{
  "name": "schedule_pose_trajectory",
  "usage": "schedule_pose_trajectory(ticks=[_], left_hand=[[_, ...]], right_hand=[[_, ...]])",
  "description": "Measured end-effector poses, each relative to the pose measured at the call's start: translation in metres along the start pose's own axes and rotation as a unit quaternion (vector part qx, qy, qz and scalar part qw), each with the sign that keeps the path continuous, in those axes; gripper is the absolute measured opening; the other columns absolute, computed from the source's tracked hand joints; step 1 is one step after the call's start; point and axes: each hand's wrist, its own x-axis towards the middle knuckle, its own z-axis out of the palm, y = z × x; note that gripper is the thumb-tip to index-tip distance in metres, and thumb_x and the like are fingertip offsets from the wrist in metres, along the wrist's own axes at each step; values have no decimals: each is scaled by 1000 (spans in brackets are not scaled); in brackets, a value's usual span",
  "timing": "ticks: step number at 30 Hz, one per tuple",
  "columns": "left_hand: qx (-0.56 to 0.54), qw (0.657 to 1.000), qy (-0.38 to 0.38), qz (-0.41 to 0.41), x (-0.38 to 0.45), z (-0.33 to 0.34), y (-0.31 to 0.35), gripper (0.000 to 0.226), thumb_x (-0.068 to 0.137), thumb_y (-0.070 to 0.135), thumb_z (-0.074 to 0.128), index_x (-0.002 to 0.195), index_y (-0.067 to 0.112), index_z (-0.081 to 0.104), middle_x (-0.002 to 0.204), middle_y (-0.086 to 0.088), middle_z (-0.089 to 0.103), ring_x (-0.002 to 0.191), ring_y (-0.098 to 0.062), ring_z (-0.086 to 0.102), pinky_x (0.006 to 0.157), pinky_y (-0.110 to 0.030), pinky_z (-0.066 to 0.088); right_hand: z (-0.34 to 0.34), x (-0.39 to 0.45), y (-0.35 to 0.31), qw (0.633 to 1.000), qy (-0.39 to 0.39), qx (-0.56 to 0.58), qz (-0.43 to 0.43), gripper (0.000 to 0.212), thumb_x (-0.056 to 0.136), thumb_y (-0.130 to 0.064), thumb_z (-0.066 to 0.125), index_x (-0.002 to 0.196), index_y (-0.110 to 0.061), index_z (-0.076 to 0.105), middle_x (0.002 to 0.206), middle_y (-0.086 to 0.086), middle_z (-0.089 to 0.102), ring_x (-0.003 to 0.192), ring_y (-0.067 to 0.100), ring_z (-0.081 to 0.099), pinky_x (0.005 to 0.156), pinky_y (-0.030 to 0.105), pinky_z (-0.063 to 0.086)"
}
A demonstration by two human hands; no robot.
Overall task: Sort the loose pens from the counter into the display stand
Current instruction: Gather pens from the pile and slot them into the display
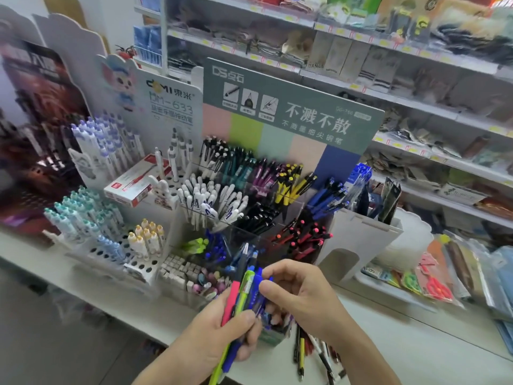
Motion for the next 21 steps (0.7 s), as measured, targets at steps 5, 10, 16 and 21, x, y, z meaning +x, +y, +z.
schedule_pose_trajectory(ticks=[5, 10, 16, 21], left_hand=[[75, 997, -10, -5, -7, -33, 13, 53, 90, 23, 65, 138, 15, 46, 71, -14, 56, 54, -22, 47, 51, -25, 40], [126, 991, -37, -31, -5, -65, 31, 58, 85, 38, 71, 132, 13, 50, 76, -14, 63, 58, -23, 53, 57, -27, 45], [116, 989, 65, -69, -4, -107, 44, 22, 97, 21, 60, 109, 3, 54, 75, -14, 63, 45, -20, 47, 47, -24, 36], [123, 975, 185, -16, 1, -130, 45, 18, 100, 22, 56, 96, 4, 55, 67, -5, 54, 48, -15, 40, 49, -23, 31]], right_hand=[[21, 17, -2, 999, -30, 34, 8, 10, 90, -14, 77, 97, -13, 70, 83, 22, 71, 66, 29, 67, 61, 37, 57], [42, 37, -3, 1000, -12, 15, 24, 11, 91, -17, 76, 97, -12, 69, 82, 10, 71, 63, 27, 66, 57, 35, 55], [17, 54, -27, 981, 183, -28, -59, 6, 90, -10, 71, 96, -11, 69, 74, 5, 71, 63, 23, 67, 59, 32, 55], [42, 76, -7, 936, 215, -260, -104, 20, 91, -3, 73, 99, -22, 69, 89, -13, 71, 80, 10, 68, 72, 17, 52]])
